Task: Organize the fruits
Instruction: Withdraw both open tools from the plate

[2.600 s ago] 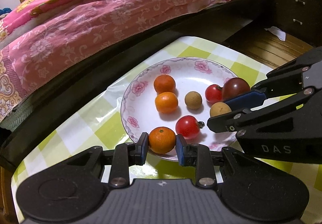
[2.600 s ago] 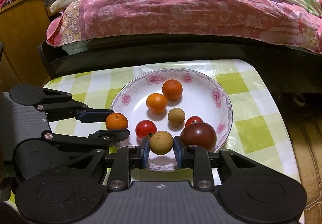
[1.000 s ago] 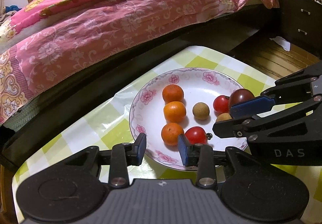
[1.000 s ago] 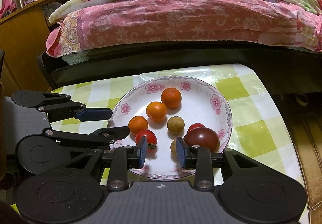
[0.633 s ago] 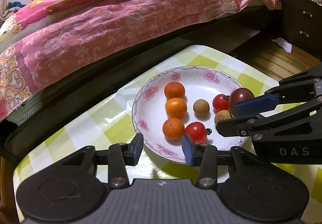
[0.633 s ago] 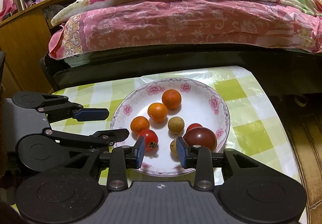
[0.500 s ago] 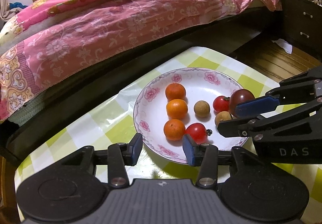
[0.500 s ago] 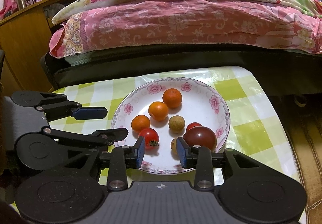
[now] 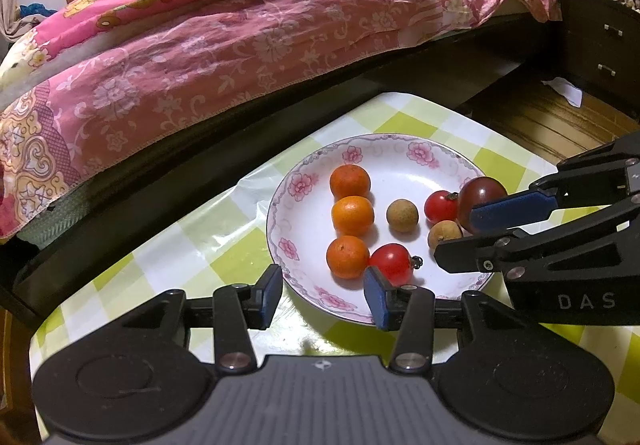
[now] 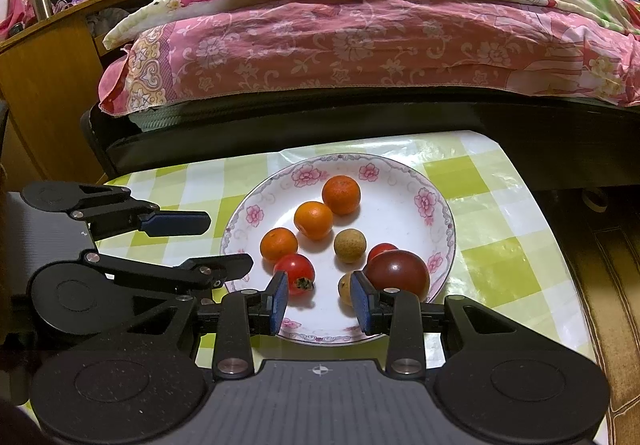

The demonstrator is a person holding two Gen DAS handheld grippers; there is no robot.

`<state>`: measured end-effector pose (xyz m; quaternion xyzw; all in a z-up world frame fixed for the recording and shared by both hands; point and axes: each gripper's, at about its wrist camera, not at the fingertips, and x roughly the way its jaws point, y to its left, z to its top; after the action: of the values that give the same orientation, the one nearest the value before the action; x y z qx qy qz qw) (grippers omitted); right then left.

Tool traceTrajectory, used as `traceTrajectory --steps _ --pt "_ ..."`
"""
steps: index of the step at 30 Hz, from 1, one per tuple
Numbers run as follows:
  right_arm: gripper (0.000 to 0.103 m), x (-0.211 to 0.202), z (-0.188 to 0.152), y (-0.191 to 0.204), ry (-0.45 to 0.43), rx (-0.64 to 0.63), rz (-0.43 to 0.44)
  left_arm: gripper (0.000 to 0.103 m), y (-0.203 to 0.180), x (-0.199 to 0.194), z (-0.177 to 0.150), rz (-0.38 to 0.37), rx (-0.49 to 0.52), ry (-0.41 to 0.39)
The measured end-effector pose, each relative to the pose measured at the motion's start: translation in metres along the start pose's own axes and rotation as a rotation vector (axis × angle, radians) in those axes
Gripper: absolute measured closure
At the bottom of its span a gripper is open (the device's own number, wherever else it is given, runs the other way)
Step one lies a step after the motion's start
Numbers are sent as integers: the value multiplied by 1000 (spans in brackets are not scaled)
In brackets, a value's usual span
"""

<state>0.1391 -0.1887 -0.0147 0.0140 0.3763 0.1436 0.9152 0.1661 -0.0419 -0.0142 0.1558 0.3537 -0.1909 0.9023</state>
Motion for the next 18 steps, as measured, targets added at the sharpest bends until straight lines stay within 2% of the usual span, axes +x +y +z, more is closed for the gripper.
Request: traceTrajectory --steps 14,18 --pt "72 1 0 0 -1 0 -1 49 0 -2 0 4 0 -2" --pt "72 0 0 0 0 1 0 46 1 -2 1 5 -11 3"
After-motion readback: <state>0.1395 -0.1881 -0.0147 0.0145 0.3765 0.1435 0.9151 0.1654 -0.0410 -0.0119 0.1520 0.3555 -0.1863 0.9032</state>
